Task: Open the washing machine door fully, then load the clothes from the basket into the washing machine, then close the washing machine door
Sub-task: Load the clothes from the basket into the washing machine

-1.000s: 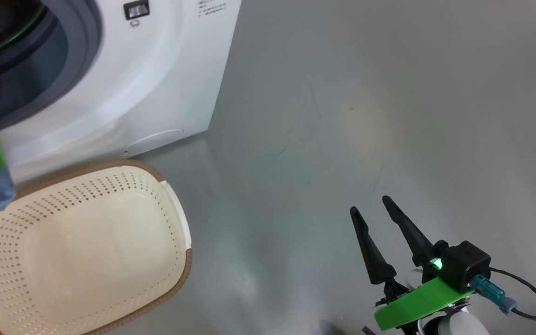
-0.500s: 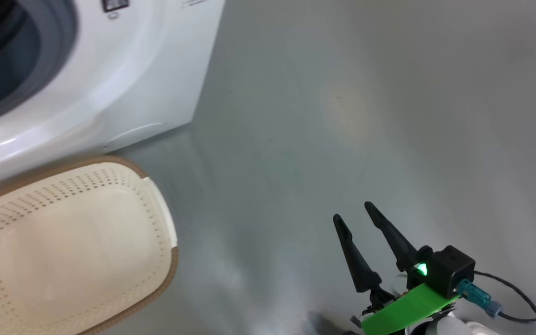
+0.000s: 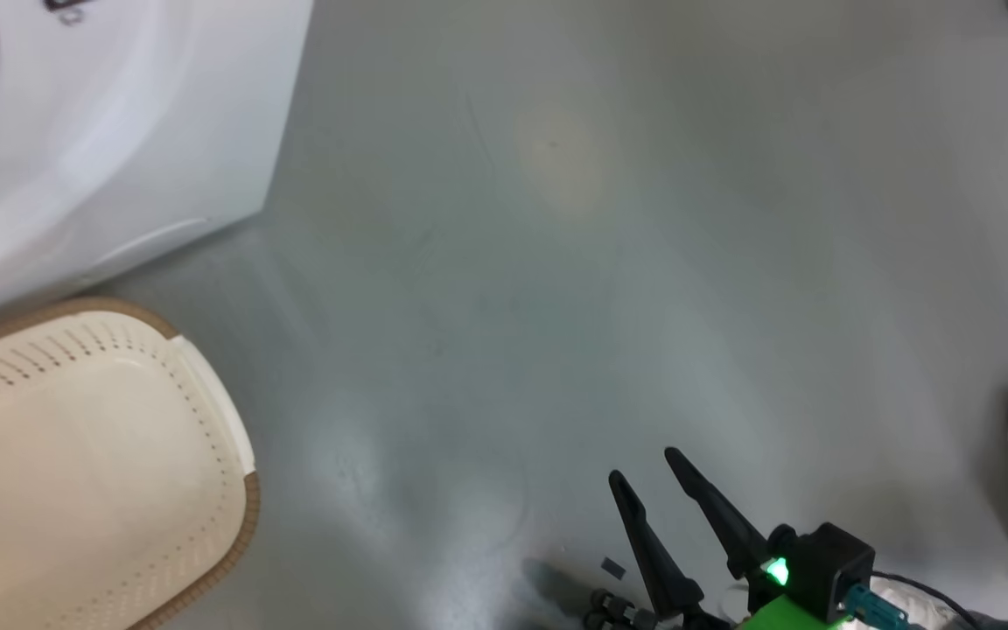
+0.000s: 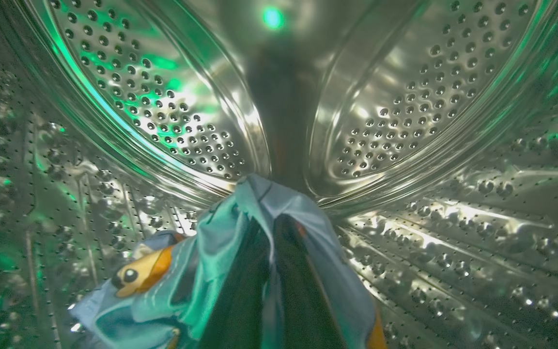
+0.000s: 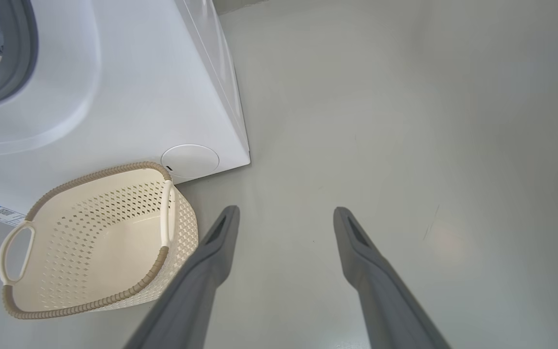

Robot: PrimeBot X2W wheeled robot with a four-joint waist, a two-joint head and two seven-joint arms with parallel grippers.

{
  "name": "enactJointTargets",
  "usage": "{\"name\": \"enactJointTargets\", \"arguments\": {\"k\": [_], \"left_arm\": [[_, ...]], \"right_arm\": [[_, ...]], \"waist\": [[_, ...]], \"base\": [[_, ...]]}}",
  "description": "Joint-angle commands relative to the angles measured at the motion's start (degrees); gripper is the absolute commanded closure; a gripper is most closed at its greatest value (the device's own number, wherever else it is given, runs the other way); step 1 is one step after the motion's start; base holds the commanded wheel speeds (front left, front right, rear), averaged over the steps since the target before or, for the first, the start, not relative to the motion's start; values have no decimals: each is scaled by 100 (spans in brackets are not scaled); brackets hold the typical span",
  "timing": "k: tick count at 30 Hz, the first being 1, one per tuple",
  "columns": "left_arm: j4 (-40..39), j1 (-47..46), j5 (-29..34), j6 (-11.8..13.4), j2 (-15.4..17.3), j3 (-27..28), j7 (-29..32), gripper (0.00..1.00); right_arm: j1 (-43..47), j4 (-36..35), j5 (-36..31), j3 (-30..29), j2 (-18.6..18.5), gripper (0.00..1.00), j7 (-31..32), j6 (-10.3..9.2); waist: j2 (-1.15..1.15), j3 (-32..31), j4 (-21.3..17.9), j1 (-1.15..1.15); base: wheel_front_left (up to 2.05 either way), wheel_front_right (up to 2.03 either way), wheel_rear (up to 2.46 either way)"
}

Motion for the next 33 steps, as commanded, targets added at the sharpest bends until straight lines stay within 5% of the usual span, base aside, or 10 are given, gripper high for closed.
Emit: {"name": "enactJointTargets", "arguments": {"k": [1,14,21,23,24,25,26,33], "left_arm": [[-92,-176,-70,33,215,57,-15,100],[-1061,-739,-21,456,421,370,-383,100],[-496,-481,177,246,338,58,-310,100],[-321,-468,256,171,348,-65,-262,82],[-188,-462,280,159,336,-115,-151,63],[-64,-463,283,173,315,-137,-46,21],[31,-457,290,190,306,-158,2,0],[446,-258,292,309,91,-266,-48,0]], "right_arm": [[172,-128,94,85,-75,0,-69,14],[294,-333,306,73,-75,0,-69,14],[256,-260,317,155,-75,0,-69,14],[260,-230,304,175,-75,0,-69,14],[266,-213,292,183,-75,0,-69,14],[268,-201,283,187,-75,0,-69,14],[272,-188,276,191,-75,0,-69,14],[376,-88,192,109,-75,0,-69,14]], "waist": [[0,204,-114,0],[0,536,-89,0],[0,436,-81,0],[0,365,-88,0],[0,330,-93,0],[0,304,-96,0],[0,265,-103,0],[0,-63,-18,0]], "base": [[0,0,0],[0,0,0],[0,0,0],[0,0,0],[0,0,0],[0,0,0],[0,0,0],[0,0,0]]}}
